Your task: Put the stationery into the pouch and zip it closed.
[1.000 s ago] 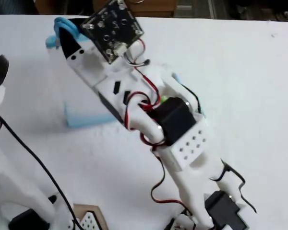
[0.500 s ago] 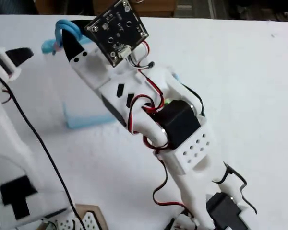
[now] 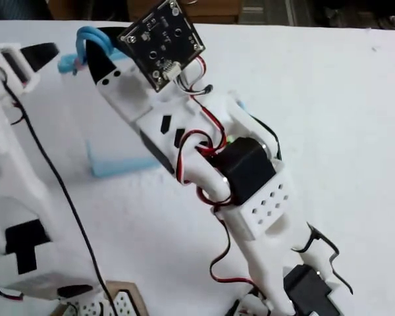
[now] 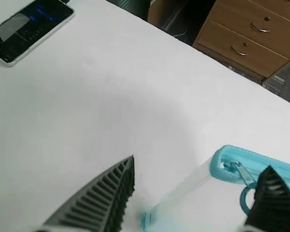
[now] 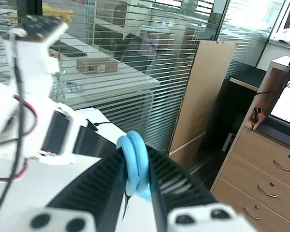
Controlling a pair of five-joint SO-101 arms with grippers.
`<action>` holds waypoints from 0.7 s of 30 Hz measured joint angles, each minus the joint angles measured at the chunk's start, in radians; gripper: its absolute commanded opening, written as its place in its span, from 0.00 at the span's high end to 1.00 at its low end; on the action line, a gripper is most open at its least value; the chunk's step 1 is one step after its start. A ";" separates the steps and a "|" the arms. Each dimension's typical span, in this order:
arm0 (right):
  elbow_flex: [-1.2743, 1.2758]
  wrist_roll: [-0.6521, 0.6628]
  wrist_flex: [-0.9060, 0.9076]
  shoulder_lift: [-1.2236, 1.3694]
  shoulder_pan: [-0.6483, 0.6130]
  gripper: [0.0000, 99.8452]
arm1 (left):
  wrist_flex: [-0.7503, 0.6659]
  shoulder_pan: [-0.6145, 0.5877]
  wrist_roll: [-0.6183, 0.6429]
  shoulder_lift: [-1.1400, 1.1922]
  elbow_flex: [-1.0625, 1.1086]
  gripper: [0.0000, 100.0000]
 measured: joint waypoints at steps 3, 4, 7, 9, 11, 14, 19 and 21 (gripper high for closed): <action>0.000 0.000 0.000 0.000 0.000 0.98 | 0.000 0.003 0.000 0.003 0.000 0.61; 0.000 0.000 0.000 0.000 0.000 0.98 | 0.000 0.003 0.000 0.003 0.000 0.61; 0.000 0.000 0.000 0.000 0.000 0.98 | 0.000 0.005 0.000 0.003 0.000 0.61; 0.000 0.000 0.000 0.000 0.000 0.98 | 0.000 0.006 0.000 0.003 0.002 0.61; 0.000 0.000 0.000 0.000 0.000 0.98 | 0.000 0.006 0.000 0.003 0.023 0.61; 0.000 0.000 0.000 0.000 0.000 0.98 | 0.000 0.006 0.000 0.003 0.097 0.61; 0.000 0.000 0.000 0.000 0.000 0.98 | 0.000 0.006 0.000 0.003 0.150 0.61; 0.000 0.000 0.000 0.000 0.000 0.98 | 0.000 0.006 0.000 0.003 0.152 0.62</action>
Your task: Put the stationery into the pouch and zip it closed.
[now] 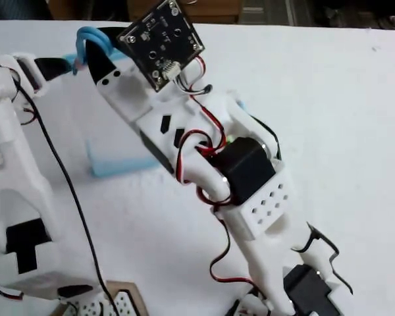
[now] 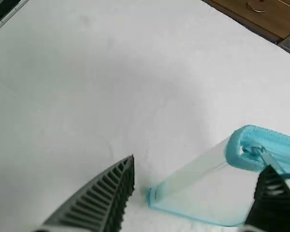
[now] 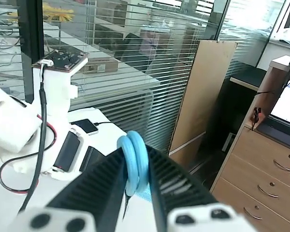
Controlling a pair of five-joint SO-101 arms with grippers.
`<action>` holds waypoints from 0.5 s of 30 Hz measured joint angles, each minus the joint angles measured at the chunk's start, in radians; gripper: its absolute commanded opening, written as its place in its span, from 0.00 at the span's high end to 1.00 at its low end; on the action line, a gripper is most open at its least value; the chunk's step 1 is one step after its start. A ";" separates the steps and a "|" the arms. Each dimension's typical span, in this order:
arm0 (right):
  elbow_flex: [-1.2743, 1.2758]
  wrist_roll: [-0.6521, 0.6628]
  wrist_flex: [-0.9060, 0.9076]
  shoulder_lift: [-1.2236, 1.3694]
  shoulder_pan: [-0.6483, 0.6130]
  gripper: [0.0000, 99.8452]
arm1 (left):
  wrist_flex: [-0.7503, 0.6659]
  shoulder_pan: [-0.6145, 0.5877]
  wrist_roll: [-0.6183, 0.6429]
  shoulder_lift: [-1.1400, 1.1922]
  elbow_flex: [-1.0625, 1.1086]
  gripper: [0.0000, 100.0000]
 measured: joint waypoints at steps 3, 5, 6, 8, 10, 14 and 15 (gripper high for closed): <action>0.000 0.000 0.000 0.000 0.000 0.98 | 0.000 0.000 0.000 0.000 0.006 0.67; 0.000 0.000 0.000 0.000 0.000 0.98 | 0.000 0.000 0.000 0.000 0.006 0.67; 0.000 0.000 0.000 0.000 0.000 0.98 | 0.000 0.000 0.000 0.000 0.003 0.67; 0.000 0.000 0.000 0.000 0.000 0.98 | 0.000 -0.002 0.009 0.000 -0.025 0.67; 0.000 0.000 0.000 0.000 0.000 0.98 | 0.000 0.000 0.035 0.000 -0.074 0.66; 0.000 0.000 0.000 0.000 0.000 0.98 | -0.006 0.000 0.052 0.008 -0.138 0.66; 0.000 0.000 0.000 0.000 0.000 0.98 | -0.014 0.000 0.052 0.025 -0.143 0.66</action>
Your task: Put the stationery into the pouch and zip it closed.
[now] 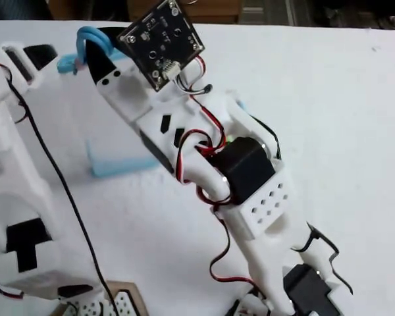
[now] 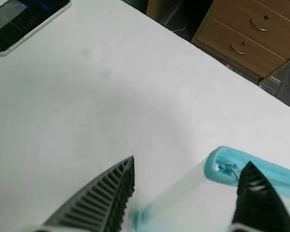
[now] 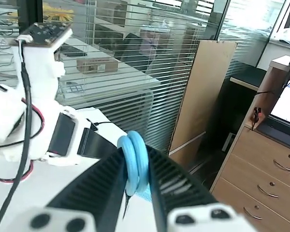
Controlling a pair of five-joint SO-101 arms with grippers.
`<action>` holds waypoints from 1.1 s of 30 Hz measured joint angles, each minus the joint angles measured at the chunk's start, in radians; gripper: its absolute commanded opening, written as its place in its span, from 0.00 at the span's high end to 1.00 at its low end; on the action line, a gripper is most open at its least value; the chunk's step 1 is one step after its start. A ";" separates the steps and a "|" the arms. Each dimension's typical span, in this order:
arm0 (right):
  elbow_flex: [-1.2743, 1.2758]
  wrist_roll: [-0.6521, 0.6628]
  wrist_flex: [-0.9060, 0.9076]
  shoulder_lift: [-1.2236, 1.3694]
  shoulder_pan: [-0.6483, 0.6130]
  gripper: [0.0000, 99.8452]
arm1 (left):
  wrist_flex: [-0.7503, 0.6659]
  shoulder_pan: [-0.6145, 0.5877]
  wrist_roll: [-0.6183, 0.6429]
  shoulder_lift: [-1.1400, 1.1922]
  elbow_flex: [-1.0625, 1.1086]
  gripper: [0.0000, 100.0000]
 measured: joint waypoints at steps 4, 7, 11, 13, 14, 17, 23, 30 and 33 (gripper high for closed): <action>0.000 0.000 0.000 0.000 0.000 0.98 | 0.005 0.000 0.002 0.083 0.000 0.66; 0.000 0.000 0.000 0.000 0.000 0.98 | 0.006 0.000 0.002 0.097 0.000 0.66; 0.000 0.000 0.000 0.000 0.000 0.98 | 0.008 0.000 0.002 0.101 0.000 0.66; 0.000 0.000 0.000 0.000 0.000 0.98 | 0.008 0.000 0.002 0.104 0.000 0.66; 0.000 0.000 0.000 0.000 0.000 0.98 | 0.008 0.000 0.002 0.104 0.000 0.66; 0.000 0.000 0.000 0.000 0.000 0.98 | 0.008 0.000 0.002 0.104 0.000 0.69; 0.000 0.000 0.000 0.000 0.000 0.98 | 0.006 0.000 0.003 0.103 0.014 0.72; 0.000 0.000 0.000 0.000 0.002 0.98 | -0.020 0.002 0.005 0.098 0.072 0.72; 0.000 0.000 0.000 0.000 0.025 0.98 | -0.021 0.002 0.005 0.095 0.075 0.73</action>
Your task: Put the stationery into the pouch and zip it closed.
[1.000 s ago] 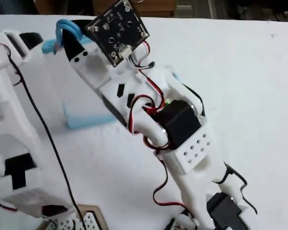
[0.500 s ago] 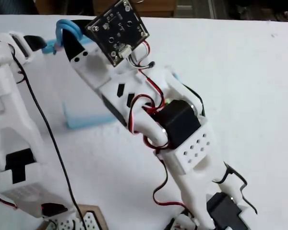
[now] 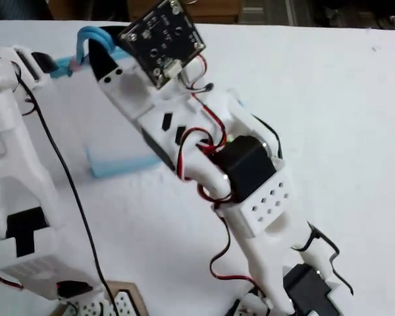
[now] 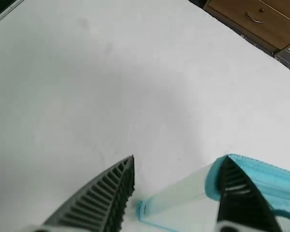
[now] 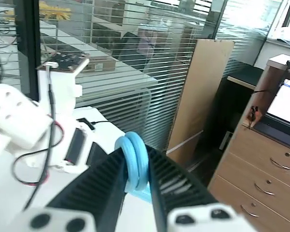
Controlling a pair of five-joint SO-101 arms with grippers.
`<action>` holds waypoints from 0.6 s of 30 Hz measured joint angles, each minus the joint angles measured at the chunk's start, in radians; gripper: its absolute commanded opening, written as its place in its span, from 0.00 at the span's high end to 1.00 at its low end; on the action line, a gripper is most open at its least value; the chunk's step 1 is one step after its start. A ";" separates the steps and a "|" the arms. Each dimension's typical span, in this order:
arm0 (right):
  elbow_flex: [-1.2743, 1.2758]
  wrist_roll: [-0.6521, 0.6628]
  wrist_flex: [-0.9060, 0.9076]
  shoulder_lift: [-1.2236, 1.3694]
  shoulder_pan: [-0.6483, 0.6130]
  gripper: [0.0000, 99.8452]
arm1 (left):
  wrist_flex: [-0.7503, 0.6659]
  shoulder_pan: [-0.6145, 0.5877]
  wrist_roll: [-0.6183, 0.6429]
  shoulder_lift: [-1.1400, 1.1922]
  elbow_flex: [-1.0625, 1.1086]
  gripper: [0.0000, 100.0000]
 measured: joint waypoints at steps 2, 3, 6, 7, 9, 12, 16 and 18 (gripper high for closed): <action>0.000 0.000 0.000 0.000 0.020 0.98 | 0.000 0.000 0.000 0.000 0.000 0.79; 0.000 0.000 0.000 0.000 0.029 0.98 | 0.000 0.000 0.000 -0.003 0.000 0.83; 0.000 0.000 0.000 0.002 0.072 0.98 | 0.000 0.002 0.000 -0.006 0.000 0.95; 0.000 0.000 0.000 0.003 0.087 0.98 | 0.000 0.002 0.000 -0.006 0.000 0.96; 0.003 0.000 0.002 0.005 0.124 0.98 | -0.005 0.003 -0.026 -0.008 0.000 0.98; 0.002 0.002 0.002 0.003 0.190 0.98 | -0.006 0.018 -0.071 -0.008 0.000 0.98; 0.002 0.002 0.002 0.003 0.278 0.98 | -0.006 0.057 -0.095 -0.008 0.000 0.98; 0.002 0.002 0.002 0.003 0.325 0.98 | -0.006 0.072 -0.106 -0.008 0.000 0.98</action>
